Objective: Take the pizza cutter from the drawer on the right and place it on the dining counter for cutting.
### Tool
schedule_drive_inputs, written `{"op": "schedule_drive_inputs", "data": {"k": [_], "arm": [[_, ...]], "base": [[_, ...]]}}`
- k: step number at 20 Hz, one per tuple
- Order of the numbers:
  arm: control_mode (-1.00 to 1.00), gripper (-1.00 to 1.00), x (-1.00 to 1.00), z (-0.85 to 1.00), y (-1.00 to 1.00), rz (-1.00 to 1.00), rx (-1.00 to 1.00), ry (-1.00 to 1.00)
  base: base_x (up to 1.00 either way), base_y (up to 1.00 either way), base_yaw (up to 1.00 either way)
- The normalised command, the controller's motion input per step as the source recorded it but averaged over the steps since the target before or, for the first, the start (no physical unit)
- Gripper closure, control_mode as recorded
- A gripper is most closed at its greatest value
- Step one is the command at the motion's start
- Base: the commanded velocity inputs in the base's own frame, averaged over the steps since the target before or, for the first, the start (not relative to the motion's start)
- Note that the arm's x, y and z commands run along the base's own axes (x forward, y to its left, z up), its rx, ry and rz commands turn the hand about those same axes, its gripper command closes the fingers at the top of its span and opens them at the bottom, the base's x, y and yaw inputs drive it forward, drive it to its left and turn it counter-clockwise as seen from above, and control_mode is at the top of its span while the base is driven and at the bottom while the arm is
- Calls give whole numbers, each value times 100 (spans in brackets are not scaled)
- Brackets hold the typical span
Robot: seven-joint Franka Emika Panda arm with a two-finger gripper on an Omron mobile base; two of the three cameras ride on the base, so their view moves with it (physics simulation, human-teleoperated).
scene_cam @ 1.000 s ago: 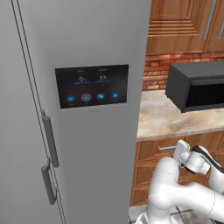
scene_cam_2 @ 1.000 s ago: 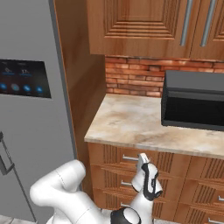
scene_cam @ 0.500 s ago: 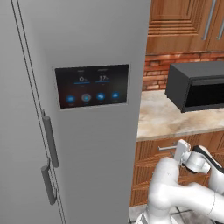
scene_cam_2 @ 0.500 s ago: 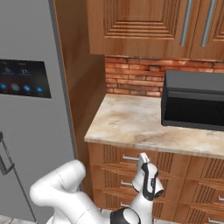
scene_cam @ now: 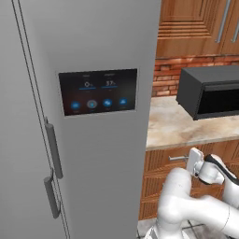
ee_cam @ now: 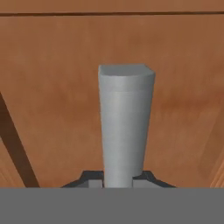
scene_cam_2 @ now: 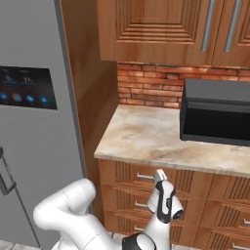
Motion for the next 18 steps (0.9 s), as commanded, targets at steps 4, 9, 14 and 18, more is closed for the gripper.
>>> {"op": "schedule_drive_inputs", "data": {"k": [4, 9, 14, 18], "arm": [[-100, 100, -21, -5, 0, 0, 0, 0], [-100, 100, -72, -34, -14, 0, 0, -1], [-100, 100, -76, -31, -20, 0, 0, 1], [-100, 100, -83, -31, -25, 0, 0, 7]], "base": [[0, 0, 0], [0, 0, 0], [0, 0, 0], [0, 0, 0]]}}
